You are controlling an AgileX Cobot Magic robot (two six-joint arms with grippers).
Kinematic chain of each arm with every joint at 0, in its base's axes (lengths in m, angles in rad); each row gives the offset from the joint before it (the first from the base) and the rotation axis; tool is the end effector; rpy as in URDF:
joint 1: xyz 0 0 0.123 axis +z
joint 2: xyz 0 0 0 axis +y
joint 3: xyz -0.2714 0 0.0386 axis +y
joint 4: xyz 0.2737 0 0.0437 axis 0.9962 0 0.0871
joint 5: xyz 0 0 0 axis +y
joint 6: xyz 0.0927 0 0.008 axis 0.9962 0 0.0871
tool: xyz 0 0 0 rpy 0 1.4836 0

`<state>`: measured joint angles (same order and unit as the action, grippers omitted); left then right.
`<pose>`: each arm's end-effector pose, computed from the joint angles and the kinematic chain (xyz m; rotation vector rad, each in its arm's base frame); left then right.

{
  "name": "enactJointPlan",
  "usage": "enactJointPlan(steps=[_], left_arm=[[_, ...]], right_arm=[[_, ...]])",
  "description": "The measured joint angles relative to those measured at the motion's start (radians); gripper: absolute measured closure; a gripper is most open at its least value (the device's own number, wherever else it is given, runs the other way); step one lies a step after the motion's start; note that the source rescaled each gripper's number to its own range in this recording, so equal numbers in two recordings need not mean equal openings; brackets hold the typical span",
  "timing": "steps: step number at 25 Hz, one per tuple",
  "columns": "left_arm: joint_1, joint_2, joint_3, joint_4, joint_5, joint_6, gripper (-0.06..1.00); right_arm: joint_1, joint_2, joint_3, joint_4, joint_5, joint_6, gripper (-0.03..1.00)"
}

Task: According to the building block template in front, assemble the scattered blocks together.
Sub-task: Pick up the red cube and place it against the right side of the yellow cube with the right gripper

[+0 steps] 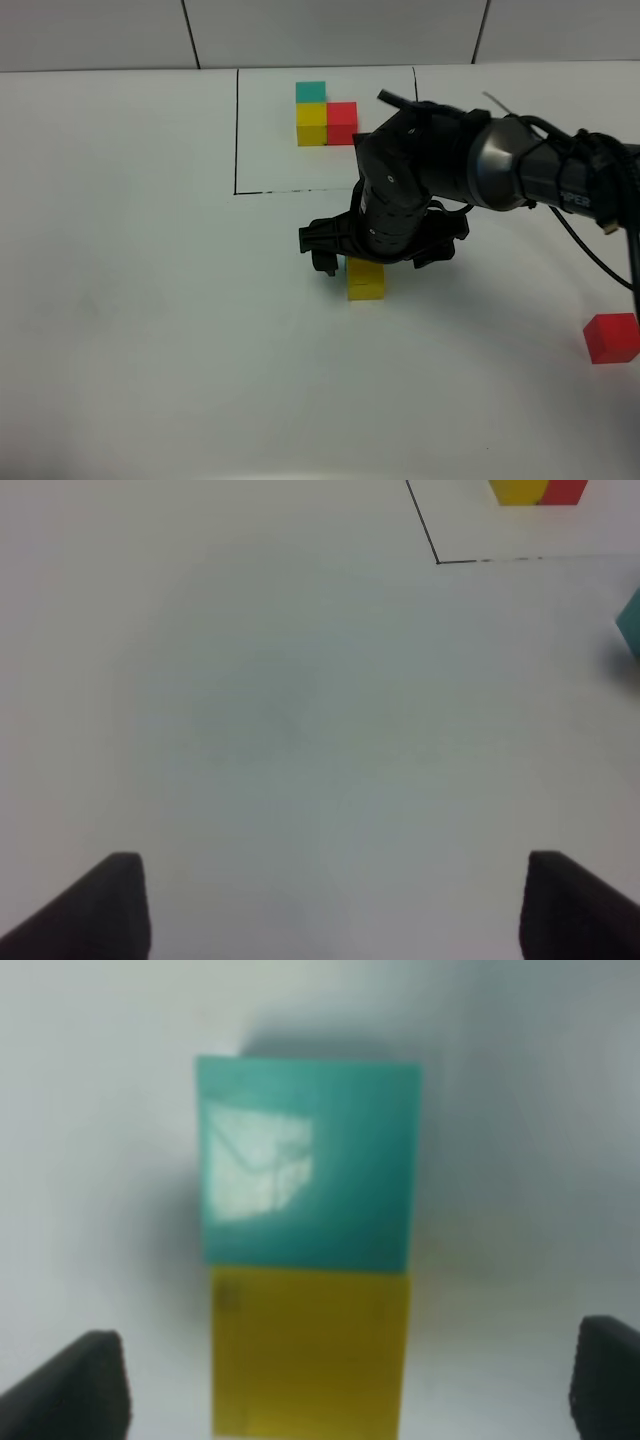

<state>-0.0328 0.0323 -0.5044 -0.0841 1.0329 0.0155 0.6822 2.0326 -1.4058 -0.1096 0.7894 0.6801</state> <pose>0.0362 -0.0079 0.2914 0.0504 2.0427 -0.1116 0.3346 0.2625 0.1336 -0.1012 2.8950 0.1233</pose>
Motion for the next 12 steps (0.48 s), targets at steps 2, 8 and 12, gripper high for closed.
enactJointPlan(steps=[2, 8, 12], left_arm=[[0.0, 0.0, 0.0, 0.0, 0.0, 0.0, -0.02], [0.0, 0.0, 0.0, 0.0, 0.0, 0.0, -0.02], [0.0, 0.0, 0.0, 0.0, 0.0, 0.0, -0.02]], right_arm=[[0.0, -0.047, 0.0, -0.008, 0.033, -0.025, 0.16], [-0.054, -0.163, 0.035, -0.103, 0.208, -0.144, 0.15], [-0.158, -0.279, 0.202, -0.099, 0.162, -0.21, 0.15]])
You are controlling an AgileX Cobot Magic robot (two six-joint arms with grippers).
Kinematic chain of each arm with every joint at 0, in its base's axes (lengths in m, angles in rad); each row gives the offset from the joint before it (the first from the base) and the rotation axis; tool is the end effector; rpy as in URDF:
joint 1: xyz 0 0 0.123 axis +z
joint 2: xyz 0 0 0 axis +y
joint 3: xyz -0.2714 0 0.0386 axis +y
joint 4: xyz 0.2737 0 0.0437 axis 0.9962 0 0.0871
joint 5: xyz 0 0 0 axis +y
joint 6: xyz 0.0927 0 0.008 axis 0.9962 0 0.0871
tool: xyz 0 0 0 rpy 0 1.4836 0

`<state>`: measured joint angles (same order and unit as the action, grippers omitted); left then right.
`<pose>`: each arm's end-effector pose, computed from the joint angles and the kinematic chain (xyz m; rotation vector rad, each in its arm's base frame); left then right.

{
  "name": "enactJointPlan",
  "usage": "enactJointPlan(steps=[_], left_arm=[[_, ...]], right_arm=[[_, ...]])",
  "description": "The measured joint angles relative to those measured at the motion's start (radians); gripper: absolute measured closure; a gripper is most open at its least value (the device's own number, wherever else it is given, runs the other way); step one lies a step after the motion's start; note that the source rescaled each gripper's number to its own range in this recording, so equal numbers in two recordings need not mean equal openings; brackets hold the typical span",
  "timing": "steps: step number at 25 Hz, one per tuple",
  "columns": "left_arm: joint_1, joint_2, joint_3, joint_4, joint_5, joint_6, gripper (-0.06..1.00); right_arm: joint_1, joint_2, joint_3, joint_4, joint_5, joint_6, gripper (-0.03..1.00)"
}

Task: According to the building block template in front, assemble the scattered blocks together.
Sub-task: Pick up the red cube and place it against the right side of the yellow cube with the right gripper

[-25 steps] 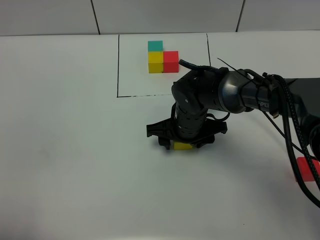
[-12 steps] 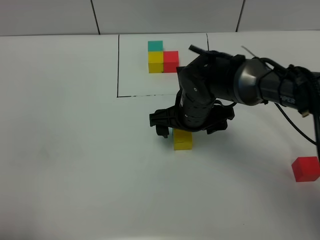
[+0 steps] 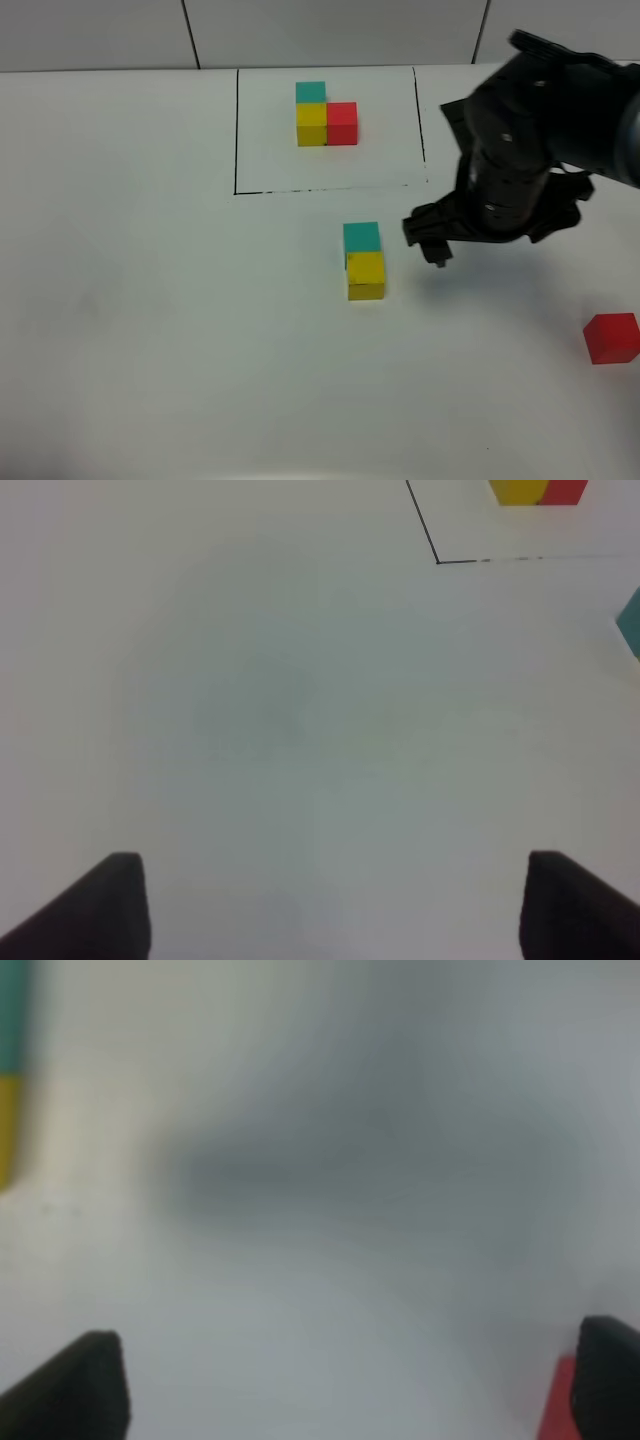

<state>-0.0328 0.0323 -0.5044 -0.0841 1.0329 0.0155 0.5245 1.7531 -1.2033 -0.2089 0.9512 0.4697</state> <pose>0.0362 -0.0079 0.2914 0.0504 2.0427 -0.1116 0.3182 0.1659 0.1867 -0.2374 2.9066 -0.1215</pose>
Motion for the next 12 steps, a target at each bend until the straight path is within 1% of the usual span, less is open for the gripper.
enactJointPlan(steps=[3, 7, 9, 12], left_arm=[[0.0, 0.0, 0.0, 0.0, 0.0, 0.0, -0.02], [0.0, 0.0, 0.0, 0.0, 0.0, 0.0, -0.02], [0.0, 0.0, 0.0, 0.0, 0.0, 0.0, -0.02], [0.0, 0.0, 0.0, 0.0, 0.0, 0.0, -0.02]], right_arm=[[-0.093, -0.114, 0.171, 0.016, -0.08, -0.04, 0.15], [-0.246, -0.269, 0.386, 0.033, -0.19, -0.075, 0.15], [-0.315, -0.325, 0.459, 0.051, -0.227, -0.106, 0.15], [-0.393, -0.365, 0.514, 0.094, -0.242, -0.2, 0.15]])
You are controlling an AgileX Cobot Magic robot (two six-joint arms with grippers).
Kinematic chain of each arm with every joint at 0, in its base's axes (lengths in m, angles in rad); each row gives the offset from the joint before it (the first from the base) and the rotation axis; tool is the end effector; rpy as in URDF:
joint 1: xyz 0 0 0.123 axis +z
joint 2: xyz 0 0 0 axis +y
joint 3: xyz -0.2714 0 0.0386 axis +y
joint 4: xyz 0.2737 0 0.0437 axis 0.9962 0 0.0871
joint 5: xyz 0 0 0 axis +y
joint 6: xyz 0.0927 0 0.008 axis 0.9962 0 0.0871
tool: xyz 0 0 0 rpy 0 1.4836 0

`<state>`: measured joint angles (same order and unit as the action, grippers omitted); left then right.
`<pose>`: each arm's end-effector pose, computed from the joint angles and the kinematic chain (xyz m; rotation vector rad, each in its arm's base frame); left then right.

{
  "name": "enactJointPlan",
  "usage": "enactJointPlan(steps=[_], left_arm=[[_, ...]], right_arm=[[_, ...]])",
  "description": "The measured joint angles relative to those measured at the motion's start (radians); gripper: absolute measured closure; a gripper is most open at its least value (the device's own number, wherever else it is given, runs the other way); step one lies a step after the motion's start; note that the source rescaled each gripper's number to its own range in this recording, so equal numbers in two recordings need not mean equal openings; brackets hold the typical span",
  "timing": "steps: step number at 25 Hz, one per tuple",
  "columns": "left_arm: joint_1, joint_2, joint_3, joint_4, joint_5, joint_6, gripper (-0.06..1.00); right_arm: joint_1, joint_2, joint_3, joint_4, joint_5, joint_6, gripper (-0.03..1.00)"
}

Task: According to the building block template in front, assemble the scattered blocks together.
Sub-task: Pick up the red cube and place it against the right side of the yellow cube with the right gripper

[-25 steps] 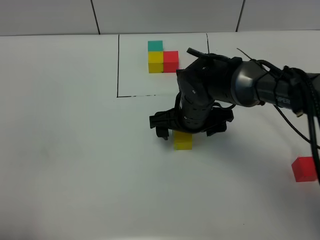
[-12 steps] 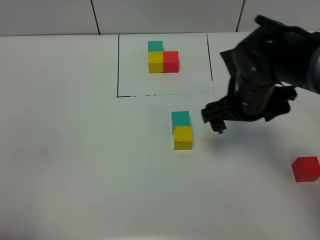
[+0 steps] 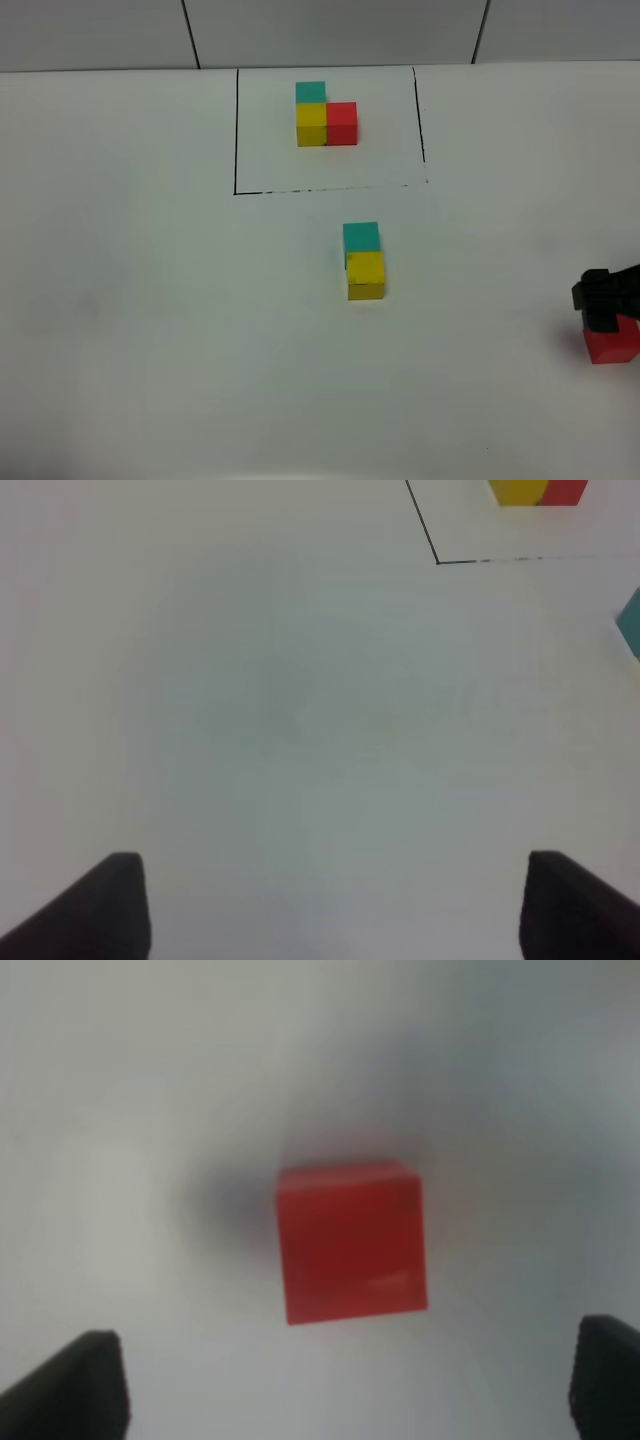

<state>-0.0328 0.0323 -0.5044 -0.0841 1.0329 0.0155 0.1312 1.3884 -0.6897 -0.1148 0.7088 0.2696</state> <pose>0.0362 -0.0079 0.2914 0.0504 2.0427 -0.1116 0.2484 0.0258 0.1645 0.0872 2.8778 -0.0488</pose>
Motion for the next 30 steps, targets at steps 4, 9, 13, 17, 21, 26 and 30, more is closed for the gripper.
enactJointPlan(steps=[4, 9, 13, 17, 21, 26, 30], left_arm=[[0.0, 0.0, 0.0, 0.0, 0.0, 0.0, -0.02], [0.0, 0.0, 0.0, 0.0, 0.0, 0.0, -0.02], [0.0, 0.0, 0.0, 0.0, 0.0, 0.0, -0.02], [0.0, 0.0, 0.0, 0.0, 0.0, 0.0, -0.02], [0.0, 0.0, 0.0, 0.0, 0.0, 0.0, -0.02], [0.0, 0.0, 0.0, 0.0, 0.0, 0.0, -0.02], [0.0, 0.0, 0.0, 0.0, 0.0, 0.0, -0.02]], right_arm=[[-0.068, -0.001, 0.02, 0.097, -0.018, -0.167, 0.15], [-0.139, 0.024, 0.021, 0.19, -0.046, -0.384, 0.15], [-0.19, 0.082, 0.021, 0.278, -0.065, -0.497, 0.16], [-0.205, 0.137, 0.021, 0.341, -0.095, -0.564, 0.17], [-0.205, 0.19, 0.021, 0.346, -0.128, -0.574, 0.17], [-0.205, 0.246, 0.021, 0.345, -0.158, -0.574, 0.18], [-0.205, 0.278, 0.021, 0.344, -0.167, -0.574, 0.21]])
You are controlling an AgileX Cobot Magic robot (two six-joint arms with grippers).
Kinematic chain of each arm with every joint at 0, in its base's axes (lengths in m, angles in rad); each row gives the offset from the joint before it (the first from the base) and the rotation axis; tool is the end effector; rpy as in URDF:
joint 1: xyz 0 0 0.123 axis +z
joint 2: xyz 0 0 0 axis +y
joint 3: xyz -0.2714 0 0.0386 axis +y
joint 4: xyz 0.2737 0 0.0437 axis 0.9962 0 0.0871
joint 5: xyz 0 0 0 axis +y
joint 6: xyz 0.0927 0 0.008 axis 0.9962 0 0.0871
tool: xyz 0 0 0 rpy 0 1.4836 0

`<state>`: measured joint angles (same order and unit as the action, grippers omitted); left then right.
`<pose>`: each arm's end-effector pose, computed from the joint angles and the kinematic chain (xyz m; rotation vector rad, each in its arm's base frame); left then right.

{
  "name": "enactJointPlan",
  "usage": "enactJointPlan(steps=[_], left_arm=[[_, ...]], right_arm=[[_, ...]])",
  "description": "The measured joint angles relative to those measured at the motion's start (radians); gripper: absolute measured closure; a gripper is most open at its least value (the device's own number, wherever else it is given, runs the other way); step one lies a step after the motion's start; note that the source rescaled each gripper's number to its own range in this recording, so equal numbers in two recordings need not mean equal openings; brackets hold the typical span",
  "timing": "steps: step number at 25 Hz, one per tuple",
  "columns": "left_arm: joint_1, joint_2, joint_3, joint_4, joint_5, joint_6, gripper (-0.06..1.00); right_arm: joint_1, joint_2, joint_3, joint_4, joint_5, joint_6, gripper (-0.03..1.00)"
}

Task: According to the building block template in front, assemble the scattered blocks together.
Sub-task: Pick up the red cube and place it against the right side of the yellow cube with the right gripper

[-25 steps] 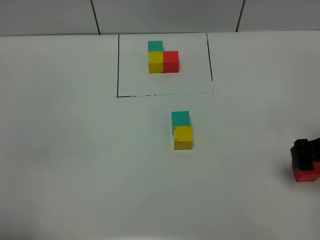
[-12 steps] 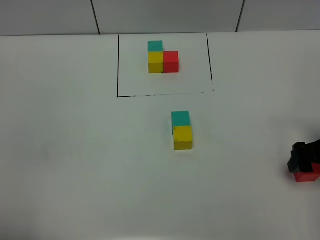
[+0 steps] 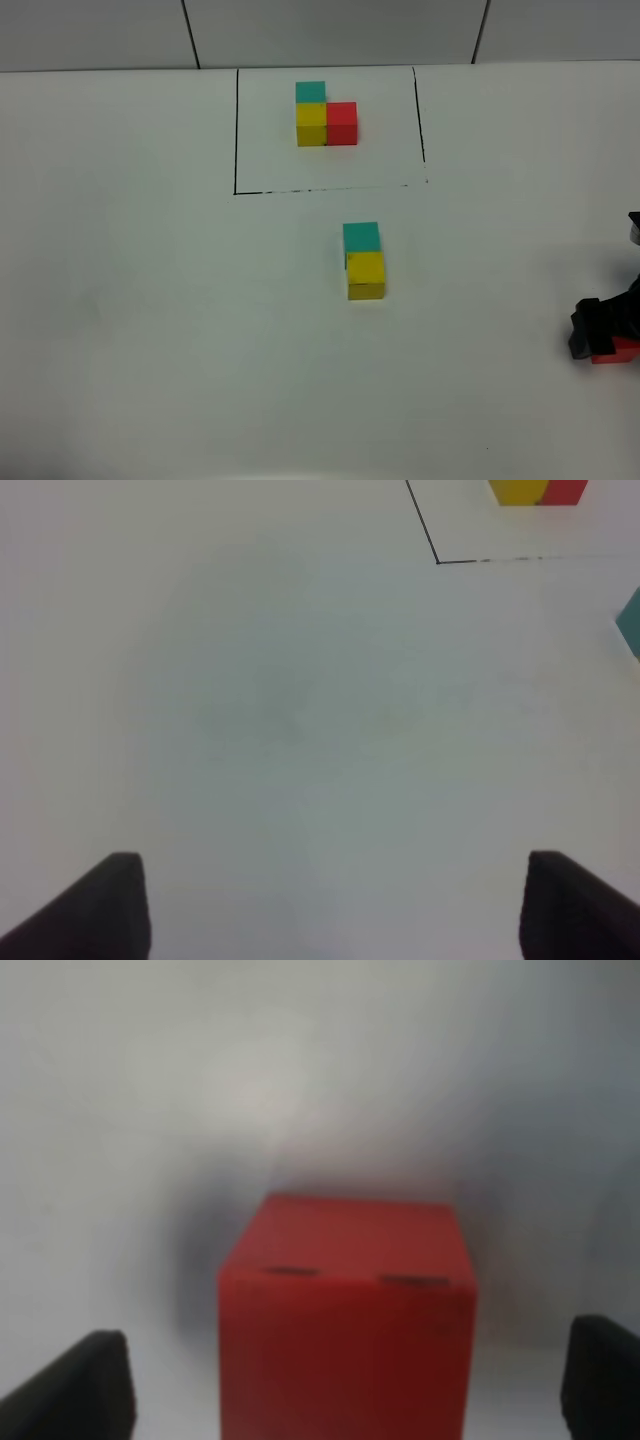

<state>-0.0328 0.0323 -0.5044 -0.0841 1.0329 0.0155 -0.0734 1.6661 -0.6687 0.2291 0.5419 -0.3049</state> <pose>0.0362 -0.0079 0.2914 0.0504 2.0427 -0.1116 0.2614 -0.0083 0.0916 -0.0629 2.9966 0.1577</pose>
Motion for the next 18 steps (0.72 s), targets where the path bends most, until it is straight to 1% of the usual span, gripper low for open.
enactJointPlan(steps=[8, 10, 11, 12, 13, 15, 16, 17, 18], left_arm=[[0.0, 0.0, 0.0, 0.0, 0.0, 0.0, -0.02], [0.0, 0.0, 0.0, 0.0, 0.0, 0.0, -0.02], [0.0, 0.0, 0.0, 0.0, 0.0, 0.0, -0.02], [0.0, 0.0, 0.0, 0.0, 0.0, 0.0, -0.02], [0.0, 0.0, 0.0, 0.0, 0.0, 0.0, -0.02], [0.0, 0.0, 0.0, 0.0, 0.0, 0.0, -0.02], [0.0, 0.0, 0.0, 0.0, 0.0, 0.0, -0.02], [0.0, 0.0, 0.0, 0.0, 0.0, 0.0, -0.02], [0.0, 0.0, 0.0, 0.0, 0.0, 0.0, -0.02]], right_arm=[[0.0, 0.045, 0.0, 0.0, -0.016, 0.0, 0.24], [0.0, 0.045, 0.0, 0.0, -0.018, 0.0, 0.29], [0.0, 0.045, 0.0, 0.0, -0.018, 0.0, 0.33], [0.0, 0.045, 0.0, 0.0, -0.018, 0.0, 0.41], [0.0, 0.045, 0.0, 0.0, -0.018, 0.0, 0.51], [0.0, 0.045, 0.0, 0.0, -0.015, 0.0, 0.78], [0.0, 0.045, 0.0, 0.0, -0.011, 0.0, 0.94], [0.0, 0.045, 0.0, 0.0, -0.011, 0.0, 0.92], [0.0, 0.045, -0.001, 0.0, -0.009, -0.001, 0.92]])
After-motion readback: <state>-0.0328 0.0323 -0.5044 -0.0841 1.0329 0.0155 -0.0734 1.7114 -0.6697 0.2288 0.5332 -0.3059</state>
